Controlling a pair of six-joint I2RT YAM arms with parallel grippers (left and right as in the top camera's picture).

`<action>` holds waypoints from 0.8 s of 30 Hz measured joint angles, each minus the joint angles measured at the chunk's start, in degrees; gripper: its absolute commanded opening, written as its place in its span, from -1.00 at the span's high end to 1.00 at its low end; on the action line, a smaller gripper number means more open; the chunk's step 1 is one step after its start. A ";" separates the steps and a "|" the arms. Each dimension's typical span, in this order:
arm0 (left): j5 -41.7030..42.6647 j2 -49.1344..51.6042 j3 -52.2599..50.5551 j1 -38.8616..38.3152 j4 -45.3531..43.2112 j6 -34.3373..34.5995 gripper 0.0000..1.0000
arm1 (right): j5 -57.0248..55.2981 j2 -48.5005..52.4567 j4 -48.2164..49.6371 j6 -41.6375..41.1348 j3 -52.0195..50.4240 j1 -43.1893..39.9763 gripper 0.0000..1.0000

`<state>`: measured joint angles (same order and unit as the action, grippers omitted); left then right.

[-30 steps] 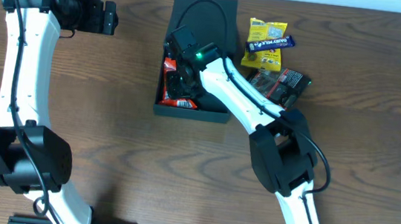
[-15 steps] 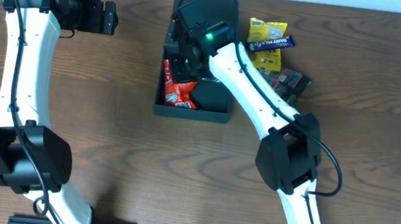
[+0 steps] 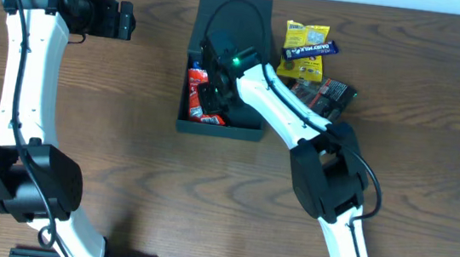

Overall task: Pack container
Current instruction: 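Push the red chip bag down into the box with the right gripper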

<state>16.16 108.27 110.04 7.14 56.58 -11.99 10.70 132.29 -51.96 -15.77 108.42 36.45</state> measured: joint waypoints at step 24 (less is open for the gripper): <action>0.00 0.00 0.00 0.00 0.02 0.00 -0.91 | 1.81 0.00 -6.38 4.72 10.36 0.00 0.97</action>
<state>16.16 108.27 110.04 7.14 56.60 -11.99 12.51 132.29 -58.35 -11.05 118.78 36.45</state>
